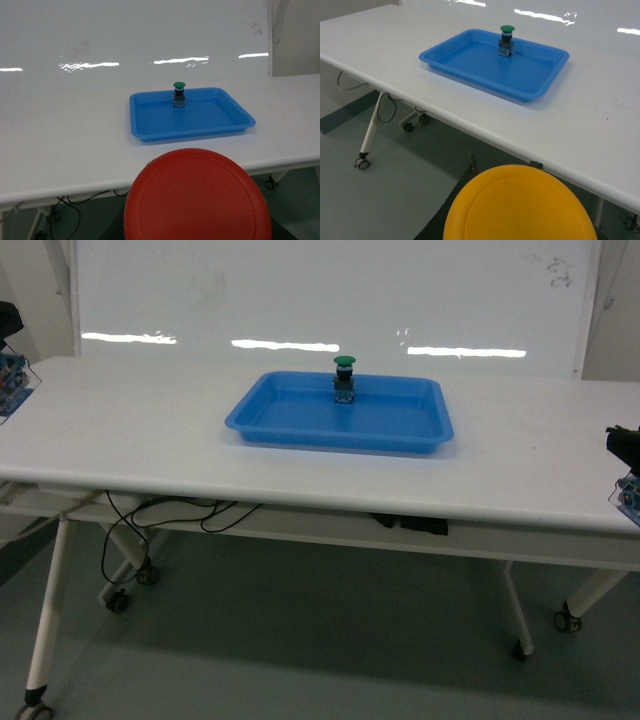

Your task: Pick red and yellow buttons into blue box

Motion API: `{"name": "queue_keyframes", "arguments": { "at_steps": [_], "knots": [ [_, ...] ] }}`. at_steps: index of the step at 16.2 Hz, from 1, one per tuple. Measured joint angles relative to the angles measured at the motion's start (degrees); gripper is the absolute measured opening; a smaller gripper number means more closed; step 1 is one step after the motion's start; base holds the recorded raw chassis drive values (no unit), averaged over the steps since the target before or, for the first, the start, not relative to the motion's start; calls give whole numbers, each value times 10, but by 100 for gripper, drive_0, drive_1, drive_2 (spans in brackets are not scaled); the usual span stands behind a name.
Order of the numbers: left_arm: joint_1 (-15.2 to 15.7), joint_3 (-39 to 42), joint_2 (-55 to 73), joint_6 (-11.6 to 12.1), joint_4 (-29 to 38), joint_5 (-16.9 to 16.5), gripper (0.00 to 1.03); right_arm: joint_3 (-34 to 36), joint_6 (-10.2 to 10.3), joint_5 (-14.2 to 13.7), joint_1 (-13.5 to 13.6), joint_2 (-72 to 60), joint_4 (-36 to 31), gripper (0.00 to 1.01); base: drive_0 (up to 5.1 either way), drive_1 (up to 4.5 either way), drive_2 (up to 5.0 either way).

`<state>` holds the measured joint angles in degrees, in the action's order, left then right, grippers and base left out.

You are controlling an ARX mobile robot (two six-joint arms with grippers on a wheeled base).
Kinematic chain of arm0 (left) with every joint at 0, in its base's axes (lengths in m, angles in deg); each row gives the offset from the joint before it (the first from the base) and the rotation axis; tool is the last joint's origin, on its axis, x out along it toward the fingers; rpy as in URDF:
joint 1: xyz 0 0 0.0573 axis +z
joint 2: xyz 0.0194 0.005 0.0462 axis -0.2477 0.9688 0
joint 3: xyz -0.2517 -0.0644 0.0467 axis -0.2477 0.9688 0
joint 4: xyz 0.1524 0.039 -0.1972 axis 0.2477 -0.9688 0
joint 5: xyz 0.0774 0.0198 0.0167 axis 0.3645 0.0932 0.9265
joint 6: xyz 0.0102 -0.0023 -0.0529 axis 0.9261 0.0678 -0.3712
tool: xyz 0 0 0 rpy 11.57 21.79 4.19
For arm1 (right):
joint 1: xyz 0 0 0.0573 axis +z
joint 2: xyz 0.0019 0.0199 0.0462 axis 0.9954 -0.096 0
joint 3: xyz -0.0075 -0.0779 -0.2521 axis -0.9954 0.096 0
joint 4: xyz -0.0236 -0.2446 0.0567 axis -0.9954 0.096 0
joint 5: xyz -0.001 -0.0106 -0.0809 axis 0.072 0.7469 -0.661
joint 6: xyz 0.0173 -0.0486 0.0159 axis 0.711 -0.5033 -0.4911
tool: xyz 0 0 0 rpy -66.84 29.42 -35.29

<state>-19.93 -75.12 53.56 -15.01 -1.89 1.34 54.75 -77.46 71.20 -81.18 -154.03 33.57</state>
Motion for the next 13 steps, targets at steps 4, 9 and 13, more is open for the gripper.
{"name": "queue_keyframes", "arguments": {
  "at_steps": [4,9,13],
  "knots": [
    [0,0,0,0,1,0,24,0,0,0,0,0,-1,24,452,-276,-221],
    [-2,0,0,0,2,-1,24,0,0,0,0,0,-1,24,443,-253,-253],
    [-2,0,0,0,2,0,24,0,0,1,0,0,-2,24,443,-253,-253]
  ]
}}
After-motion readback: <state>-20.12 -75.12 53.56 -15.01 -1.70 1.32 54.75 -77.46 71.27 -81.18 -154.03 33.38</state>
